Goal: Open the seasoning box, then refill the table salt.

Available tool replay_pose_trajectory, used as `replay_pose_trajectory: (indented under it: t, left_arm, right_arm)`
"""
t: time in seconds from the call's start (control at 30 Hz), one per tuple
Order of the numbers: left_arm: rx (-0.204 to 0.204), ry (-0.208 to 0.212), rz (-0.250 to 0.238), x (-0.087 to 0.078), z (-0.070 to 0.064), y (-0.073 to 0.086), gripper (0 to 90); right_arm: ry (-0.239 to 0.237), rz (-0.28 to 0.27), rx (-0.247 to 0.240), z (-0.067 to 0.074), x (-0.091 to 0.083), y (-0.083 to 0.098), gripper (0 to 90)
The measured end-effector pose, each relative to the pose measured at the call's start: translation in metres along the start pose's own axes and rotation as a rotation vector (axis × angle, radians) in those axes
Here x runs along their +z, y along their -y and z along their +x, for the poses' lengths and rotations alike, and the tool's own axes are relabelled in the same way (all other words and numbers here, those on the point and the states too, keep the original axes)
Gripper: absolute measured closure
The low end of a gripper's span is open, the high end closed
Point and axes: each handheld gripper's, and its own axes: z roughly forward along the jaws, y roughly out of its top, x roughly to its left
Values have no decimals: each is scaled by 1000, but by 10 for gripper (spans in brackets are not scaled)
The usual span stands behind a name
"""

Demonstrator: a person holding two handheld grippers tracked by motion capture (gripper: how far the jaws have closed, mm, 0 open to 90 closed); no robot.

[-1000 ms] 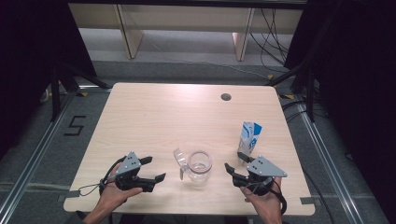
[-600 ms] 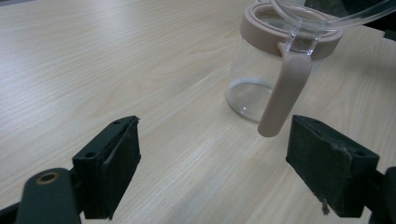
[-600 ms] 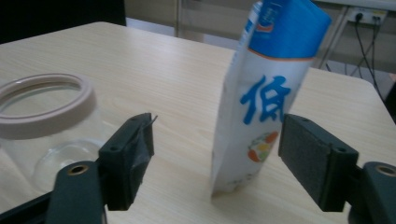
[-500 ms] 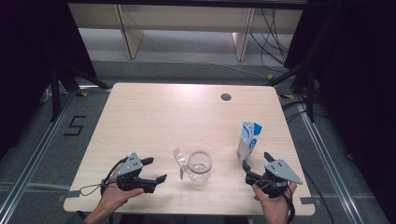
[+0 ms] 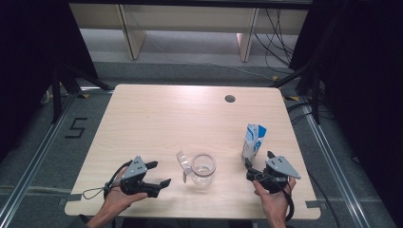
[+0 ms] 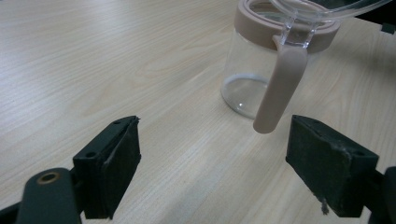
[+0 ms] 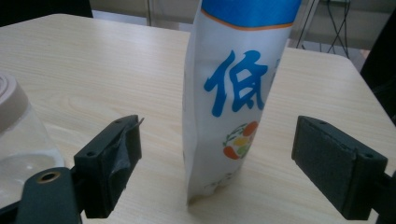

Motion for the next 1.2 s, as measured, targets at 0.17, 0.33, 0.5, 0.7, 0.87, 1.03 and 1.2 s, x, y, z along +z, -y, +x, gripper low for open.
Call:
replay_pose_trajectory:
  t: [0.17,0.33,0.5,0.7,0.87,1.03,1.2]
  left_arm:
    - [3,0,2,0,1,0,172]
    - [4,0,3,0,1,0,172]
    - [-2,6,3,0,1,1,173]
    - [-3,4,-1,1,1,1,173]
    - [5,6,2,0,1,1,173]
    - [10,8,4,1,1,1,174]
    - [7,8,9,2,0,1,174]
  right_arm:
    - [11,-7,1,-4,13,-1,168]
    - [19,-15,6,-5,22,-1,163]
    - [21,-19,1,-5,31,-1,160]
    - [0,-19,16,-5,41,0,161]
    - [-14,-24,30,-4,46,2,159]
    - [-2,-30,29,-6,50,3,159]
    - [2,-31,38,-4,56,5,160]
